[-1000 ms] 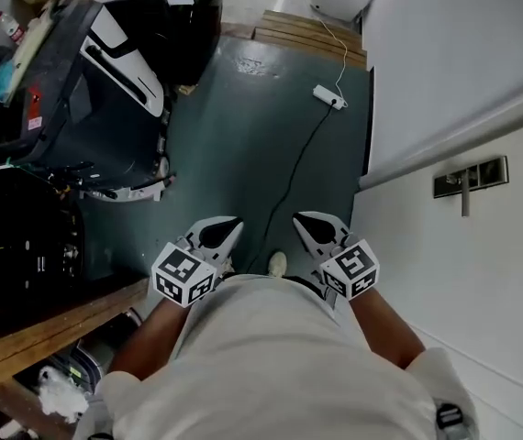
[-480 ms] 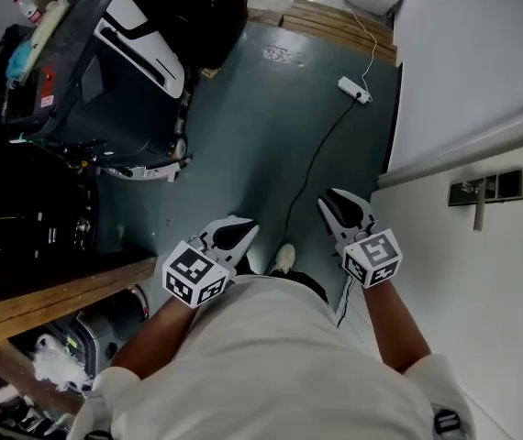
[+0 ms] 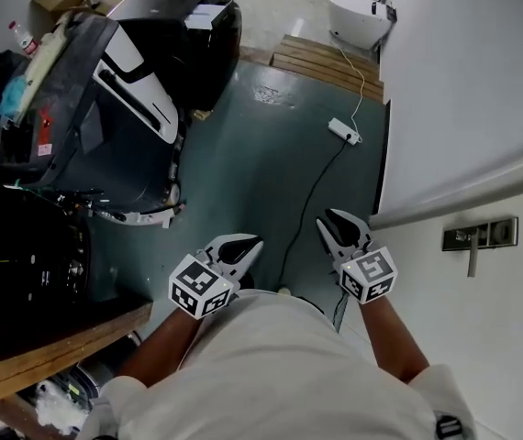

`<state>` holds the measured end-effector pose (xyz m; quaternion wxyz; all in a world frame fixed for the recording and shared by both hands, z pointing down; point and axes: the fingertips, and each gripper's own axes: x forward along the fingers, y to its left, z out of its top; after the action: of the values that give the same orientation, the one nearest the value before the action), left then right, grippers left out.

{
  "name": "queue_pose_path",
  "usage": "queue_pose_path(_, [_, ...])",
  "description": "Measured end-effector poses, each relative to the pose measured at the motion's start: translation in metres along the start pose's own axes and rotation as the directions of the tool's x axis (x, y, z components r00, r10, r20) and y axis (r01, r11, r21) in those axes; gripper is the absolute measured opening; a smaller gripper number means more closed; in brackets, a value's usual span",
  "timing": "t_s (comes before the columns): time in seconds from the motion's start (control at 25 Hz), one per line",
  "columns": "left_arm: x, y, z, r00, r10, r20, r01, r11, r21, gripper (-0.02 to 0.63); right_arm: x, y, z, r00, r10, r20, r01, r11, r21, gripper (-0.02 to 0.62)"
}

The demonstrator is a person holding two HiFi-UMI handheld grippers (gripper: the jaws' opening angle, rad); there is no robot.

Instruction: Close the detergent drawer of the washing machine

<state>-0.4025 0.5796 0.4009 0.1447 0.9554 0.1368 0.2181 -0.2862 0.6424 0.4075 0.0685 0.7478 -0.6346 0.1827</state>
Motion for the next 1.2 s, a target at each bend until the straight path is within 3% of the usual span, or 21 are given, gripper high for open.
queue_pose_path(0.24, [-0.014,0.082,0.038,1.000,-0.013,0.027,0.013,1.000,0.010,-0.003,0.080,-0.005,0.041,1.000,-0.012,-0.010,0.012,1.000,-0.026,0.078])
queue_pose_path(0.48, [-0.039,0.158,0.050,1.000,0.010,0.018,-0.010,1.000,0.018,-0.004,0.150,0.001,0.074,1.000,-0.016,-0.008,0.015,0.999,-0.043,0.078])
queue_pose_path(0.72, [-0.038,0.197,0.062,0.998,0.039,0.046,-0.038,0.999,-0.017,-0.004,0.193,0.001,0.093,1.000,0.015,-0.021,-0.016,0.999,-0.049,0.078])
queue_pose_path(1.04, [-0.003,0.244,0.085,0.994,0.092,0.051,-0.092,0.996,-0.013,-0.003,0.251,-0.043,0.102,0.994,0.095,-0.049,-0.098,0.994,-0.051,0.077])
queue_pose_path(1.2, [0.030,0.272,0.104,0.990,0.136,0.042,-0.134,0.990,-0.046,-0.003,0.285,-0.083,0.115,0.989,0.141,-0.053,-0.144,0.987,-0.066,0.077])
